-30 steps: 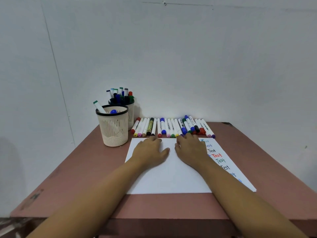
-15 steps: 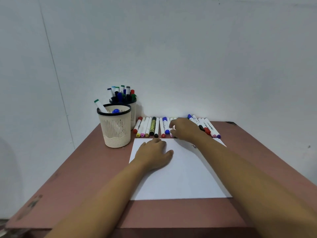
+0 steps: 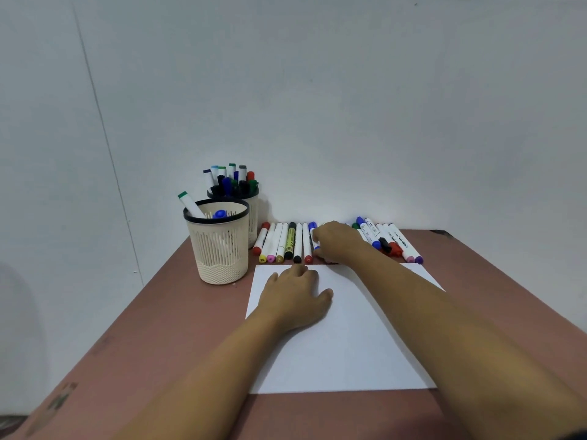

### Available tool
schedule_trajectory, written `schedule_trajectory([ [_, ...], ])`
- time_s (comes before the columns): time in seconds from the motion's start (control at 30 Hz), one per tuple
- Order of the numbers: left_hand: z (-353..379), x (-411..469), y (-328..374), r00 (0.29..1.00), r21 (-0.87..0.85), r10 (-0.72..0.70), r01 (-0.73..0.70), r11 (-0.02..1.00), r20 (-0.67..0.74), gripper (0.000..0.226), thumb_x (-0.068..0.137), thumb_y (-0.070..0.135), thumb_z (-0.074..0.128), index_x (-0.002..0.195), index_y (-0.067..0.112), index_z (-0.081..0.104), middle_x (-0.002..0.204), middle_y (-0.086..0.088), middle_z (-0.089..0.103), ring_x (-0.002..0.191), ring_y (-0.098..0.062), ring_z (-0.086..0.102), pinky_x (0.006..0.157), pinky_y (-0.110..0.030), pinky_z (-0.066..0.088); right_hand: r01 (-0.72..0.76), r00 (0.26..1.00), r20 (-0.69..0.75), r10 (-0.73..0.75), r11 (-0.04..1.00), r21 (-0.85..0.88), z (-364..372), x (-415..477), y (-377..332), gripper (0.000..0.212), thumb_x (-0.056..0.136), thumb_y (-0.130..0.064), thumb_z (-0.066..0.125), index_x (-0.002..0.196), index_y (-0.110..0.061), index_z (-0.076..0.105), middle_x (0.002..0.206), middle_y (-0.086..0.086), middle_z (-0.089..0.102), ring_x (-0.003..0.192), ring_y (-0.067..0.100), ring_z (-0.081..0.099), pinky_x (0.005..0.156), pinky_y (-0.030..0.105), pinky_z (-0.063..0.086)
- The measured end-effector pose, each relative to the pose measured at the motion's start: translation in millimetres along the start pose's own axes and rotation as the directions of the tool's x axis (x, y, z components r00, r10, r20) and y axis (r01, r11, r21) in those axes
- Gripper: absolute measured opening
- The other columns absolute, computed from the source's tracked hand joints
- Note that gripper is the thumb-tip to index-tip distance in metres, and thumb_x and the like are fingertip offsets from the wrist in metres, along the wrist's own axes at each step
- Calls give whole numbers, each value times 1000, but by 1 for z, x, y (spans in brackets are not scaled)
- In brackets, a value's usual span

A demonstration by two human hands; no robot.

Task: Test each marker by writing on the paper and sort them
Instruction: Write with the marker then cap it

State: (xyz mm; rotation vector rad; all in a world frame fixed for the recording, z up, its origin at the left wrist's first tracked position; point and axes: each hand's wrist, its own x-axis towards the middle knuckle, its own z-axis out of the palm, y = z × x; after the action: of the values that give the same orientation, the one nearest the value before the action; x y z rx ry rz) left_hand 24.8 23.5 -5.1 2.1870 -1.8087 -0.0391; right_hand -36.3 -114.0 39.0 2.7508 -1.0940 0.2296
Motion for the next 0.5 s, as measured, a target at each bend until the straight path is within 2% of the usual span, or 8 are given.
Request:
schedule_trajectory([
  [0.07, -1, -1, 0, 1000, 2, 1, -1, 1000, -4, 49, 94, 48, 38, 129, 16, 48, 144, -3, 39, 130, -21, 37, 112, -42, 24, -26, 999, -24, 27, 999, 18, -2, -3, 0, 12, 91, -10, 48, 79, -9, 45, 80, 4, 50, 79, 24, 48, 60, 29, 36],
  [0.13, -1, -1, 1, 1000, -2, 0, 0, 1000, -11, 48, 94, 47, 40, 128, 15, 50, 142, -4, 40, 128, -22, 39, 110, -41, 27, -59, 996, -60, 65, 994, 91, -4, -3, 3, 16, 91, -8, 51, 78, -10, 42, 79, 6, 53, 74, 23, 46, 59, 28, 34],
  [0.23, -3, 0, 1, 997, -148, -31, 19, 989, -77, 45, 94, 42, 44, 129, 15, 52, 139, -3, 44, 125, -21, 44, 104, -34, 35, -112, 967, -181, 181, 935, 337, -6, -7, 8, 28, 94, -9, 44, 66, -6, 44, 67, 9, 50, 70, 29, 43, 52, 31, 30],
  [0.27, -4, 1, 1, 992, -198, -45, 21, 980, -116, 43, 94, 39, 44, 128, 15, 53, 137, -4, 47, 123, -20, 46, 100, -31, 37, -119, 947, -220, 233, 893, 434, -8, -10, 10, 27, 93, -8, 43, 69, -1, 52, 67, 13, 53, 71, 34, 47, 55, 35, 35],
  [0.33, -5, 3, 2, 977, -234, -57, 8, 972, -206, 37, 95, 33, 44, 125, 14, 56, 131, -4, 52, 118, -18, 49, 92, -27, 39, -89, 894, -304, 329, 796, 598, -16, -23, 13, 25, 93, -8, 45, 95, 8, 65, 84, 21, 66, 83, 36, 57, 71, 37, 45],
  [0.4, -7, 2, 1, 948, -240, -68, -9, 971, -312, 35, 96, 29, 45, 126, 16, 56, 129, -2, 53, 116, -16, 50, 85, -24, 38, -50, 846, -338, 413, 692, 720, -27, -41, 15, 26, 94, -9, 48, 110, 2, 66, 89, 12, 67, 77, 24, 60, 62, 16, 42],
  [0.47, -7, 2, 0, 906, -245, -52, -59, 968, -421, 36, 95, 26, 49, 129, 16, 53, 130, -1, 50, 116, -16, 50, 82, -24, 39, 0, 812, -332, 481, 568, 823, -38, -60, 18, 24, 92, -10, 49, 107, -6, 68, 84, 5, 63, 69, 13, 55, 58, 7, 41],
  [0.5, -8, 1, 0, 880, -243, -25, -103, 964, -474, 39, 94, 23, 52, 131, 13, 51, 131, -4, 49, 117, -19, 50, 84, -25, 40, 24, 804, -312, 506, 496, 868, -41, -69, 19, 22, 91, -11, 49, 100, -9, 69, 82, 6, 64, 71, 14, 55, 65, 12, 45],
])
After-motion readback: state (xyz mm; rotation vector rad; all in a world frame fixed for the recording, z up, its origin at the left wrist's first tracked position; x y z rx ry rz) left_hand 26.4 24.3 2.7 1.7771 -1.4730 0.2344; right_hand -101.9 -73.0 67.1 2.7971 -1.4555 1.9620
